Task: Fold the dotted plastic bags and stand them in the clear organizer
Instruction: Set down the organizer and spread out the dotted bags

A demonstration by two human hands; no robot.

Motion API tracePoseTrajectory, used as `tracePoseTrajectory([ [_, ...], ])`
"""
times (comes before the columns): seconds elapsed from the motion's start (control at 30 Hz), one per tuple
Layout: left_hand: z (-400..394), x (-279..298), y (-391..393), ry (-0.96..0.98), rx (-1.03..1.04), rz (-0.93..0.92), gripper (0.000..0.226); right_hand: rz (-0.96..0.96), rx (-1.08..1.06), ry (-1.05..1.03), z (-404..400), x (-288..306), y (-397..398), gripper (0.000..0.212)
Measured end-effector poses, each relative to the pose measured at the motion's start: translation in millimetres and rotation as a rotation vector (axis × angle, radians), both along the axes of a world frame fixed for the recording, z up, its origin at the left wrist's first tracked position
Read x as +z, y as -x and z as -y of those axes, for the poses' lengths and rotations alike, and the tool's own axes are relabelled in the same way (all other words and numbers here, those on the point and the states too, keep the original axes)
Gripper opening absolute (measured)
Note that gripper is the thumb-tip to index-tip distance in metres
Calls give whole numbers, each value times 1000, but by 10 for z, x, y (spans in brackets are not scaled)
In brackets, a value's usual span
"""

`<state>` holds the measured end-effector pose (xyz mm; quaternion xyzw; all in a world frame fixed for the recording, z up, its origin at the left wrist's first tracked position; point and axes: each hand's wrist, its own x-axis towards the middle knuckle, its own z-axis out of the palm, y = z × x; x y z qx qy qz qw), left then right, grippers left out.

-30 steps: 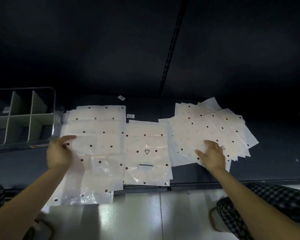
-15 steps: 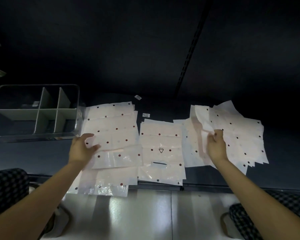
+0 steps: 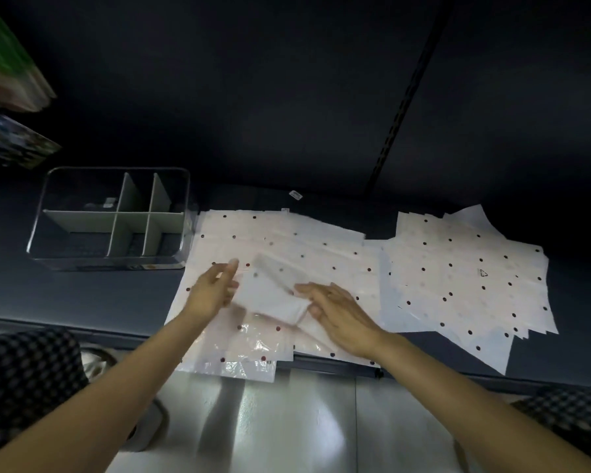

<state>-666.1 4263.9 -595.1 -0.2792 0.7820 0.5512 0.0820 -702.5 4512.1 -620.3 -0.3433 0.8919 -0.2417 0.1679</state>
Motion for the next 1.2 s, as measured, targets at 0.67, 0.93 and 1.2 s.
tracePoseTrajectory([
  [0.67,491,-533,-218,620,10,141,39,17,-1073,-256,-2000,-381,284,36],
  [0.93,175,-498,-261,821,-250,-103,41,-102,-1110,-254,-1919,-351,267,22],
  [1.2,17,-721,-245,678,-674,-56,57,-85,-941,-342,-1845,-396,382,52],
])
